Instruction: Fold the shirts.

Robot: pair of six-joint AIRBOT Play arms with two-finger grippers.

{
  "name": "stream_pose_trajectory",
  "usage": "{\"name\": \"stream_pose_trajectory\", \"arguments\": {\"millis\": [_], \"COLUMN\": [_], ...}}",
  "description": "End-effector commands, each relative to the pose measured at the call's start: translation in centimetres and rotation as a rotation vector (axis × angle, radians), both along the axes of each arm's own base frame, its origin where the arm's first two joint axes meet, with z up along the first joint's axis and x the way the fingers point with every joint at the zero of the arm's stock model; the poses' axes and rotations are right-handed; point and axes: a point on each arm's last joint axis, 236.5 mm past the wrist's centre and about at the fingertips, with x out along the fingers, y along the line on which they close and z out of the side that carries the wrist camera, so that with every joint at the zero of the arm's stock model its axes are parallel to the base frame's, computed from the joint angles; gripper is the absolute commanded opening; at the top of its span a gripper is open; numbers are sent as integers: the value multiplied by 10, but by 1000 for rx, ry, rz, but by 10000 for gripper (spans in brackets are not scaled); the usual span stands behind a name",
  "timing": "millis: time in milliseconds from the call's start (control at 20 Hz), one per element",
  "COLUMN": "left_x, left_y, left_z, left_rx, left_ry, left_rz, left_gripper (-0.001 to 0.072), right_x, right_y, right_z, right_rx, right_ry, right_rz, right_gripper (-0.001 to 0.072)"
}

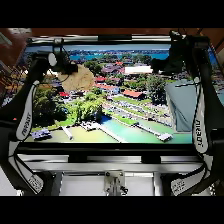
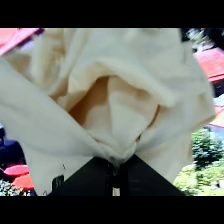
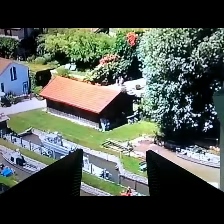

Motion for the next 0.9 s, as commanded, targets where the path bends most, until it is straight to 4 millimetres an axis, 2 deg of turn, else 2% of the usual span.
{"name": "stream_pose_trajectory", "arguments": {"millis": [0, 50, 150, 200, 250, 300, 400, 450, 500, 600, 650, 700, 750, 800, 850], "left_x": [-44, -72, -129, -155, -182, -205, -245, -262, -276, -297, -303, -308, -311, -309, -302], "left_y": [-33, -50, -83, -100, -120, -138, -176, -198, -217, -250, -259, -262, -259, -251, -241], "left_z": [157, 203, 264, 278, 282, 274, 231, 202, 174, 107, 75, 41, 16, 2, 1], "left_rx": [-25, -48, -95, -120, -135, -135, -120, -114, -107, -115, -121, -124, -114, -102, -95], "left_ry": [-262, -338, -441, -456, -446, -407, -254, -179, -121, -13, 38, 101, 159, 207, 225], "left_rz": [-110, -149, -239, -285, -342, -400, -500, -543, -578, -598, -581, -544, -512, -468, -436], "left_gripper": [33, 33, 33, 33, 33, 33, 33, 33, 33, 33, 35, 68, 353, 720, 720], "right_x": [-3, -10, -37, -55, -75, -94, -130, -146, -161, -182, -189, -193, -195, -196, -196], "right_y": [-14, -23, -47, -57, -67, -71, -75, -74, -74, -76, -76, -73, -69, -63, -54], "right_z": [58, 88, 158, 189, 221, 246, 283, 290, 291, 277, 266, 257, 249, 240, 228], "right_rx": [-51, -80, -148, -175, -193, -195, -178, -164, -154, -155, -155, -155, -151, -143, -130], "right_ry": [-145, -213, -359, -422, -490, -545, -628, -635, -617, -532, -476, -437, -405, -375, -340], "right_rz": [-6, -18, -58, -79, -101, -113, -125, -124, -123, -126, -124, -107, -87, -57, -11], "right_gripper": [508, 508, 508, 508, 508, 508, 508, 508, 508, 508, 508, 508, 508, 509, 618]}}
